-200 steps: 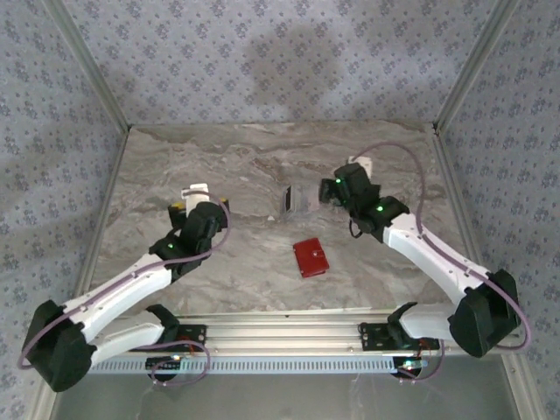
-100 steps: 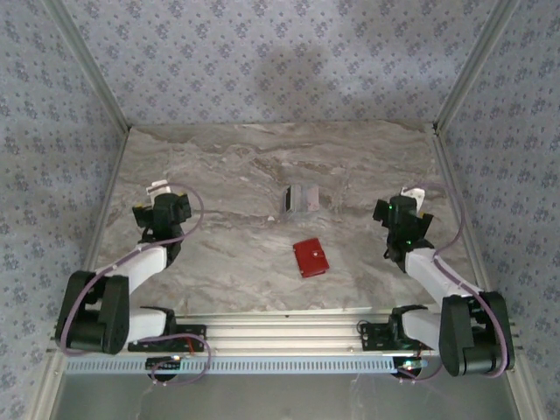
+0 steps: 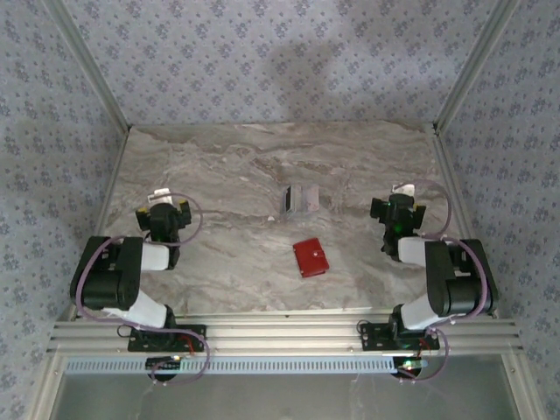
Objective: Put the credit cards into the card holder
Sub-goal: Reset both arms
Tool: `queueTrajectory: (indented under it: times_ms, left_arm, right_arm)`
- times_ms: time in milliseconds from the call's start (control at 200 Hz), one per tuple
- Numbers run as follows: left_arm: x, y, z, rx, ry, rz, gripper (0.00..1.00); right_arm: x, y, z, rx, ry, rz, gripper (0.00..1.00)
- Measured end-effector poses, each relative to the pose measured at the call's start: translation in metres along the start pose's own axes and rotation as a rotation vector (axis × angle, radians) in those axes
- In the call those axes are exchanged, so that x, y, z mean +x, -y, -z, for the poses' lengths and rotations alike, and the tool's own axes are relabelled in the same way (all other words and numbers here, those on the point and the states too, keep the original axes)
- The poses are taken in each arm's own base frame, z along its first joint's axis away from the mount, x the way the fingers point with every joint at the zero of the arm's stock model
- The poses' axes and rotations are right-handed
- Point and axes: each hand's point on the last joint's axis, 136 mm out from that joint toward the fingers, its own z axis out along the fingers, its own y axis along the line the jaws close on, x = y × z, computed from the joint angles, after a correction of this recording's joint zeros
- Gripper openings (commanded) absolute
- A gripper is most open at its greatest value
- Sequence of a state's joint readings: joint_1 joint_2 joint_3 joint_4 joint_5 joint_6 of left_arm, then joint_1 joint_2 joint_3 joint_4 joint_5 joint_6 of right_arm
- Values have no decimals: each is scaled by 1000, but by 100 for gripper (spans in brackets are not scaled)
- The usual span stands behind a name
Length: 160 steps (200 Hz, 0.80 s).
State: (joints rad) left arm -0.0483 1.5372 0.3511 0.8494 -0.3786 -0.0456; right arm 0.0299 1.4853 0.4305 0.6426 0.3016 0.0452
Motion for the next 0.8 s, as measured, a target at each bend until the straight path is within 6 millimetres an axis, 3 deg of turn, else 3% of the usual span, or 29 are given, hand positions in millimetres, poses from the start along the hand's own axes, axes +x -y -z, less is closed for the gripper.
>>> queueTrajectory:
  times_ms: [310,800]
  left_arm:
    - [-7,11,-3,66,17,11,100]
    - [-7,11,-3,77,15,15,100]
  right_arm:
    - [-1,-16,-1,-164,49,6,100]
    - [-7,-22,0,-194,76,9,100]
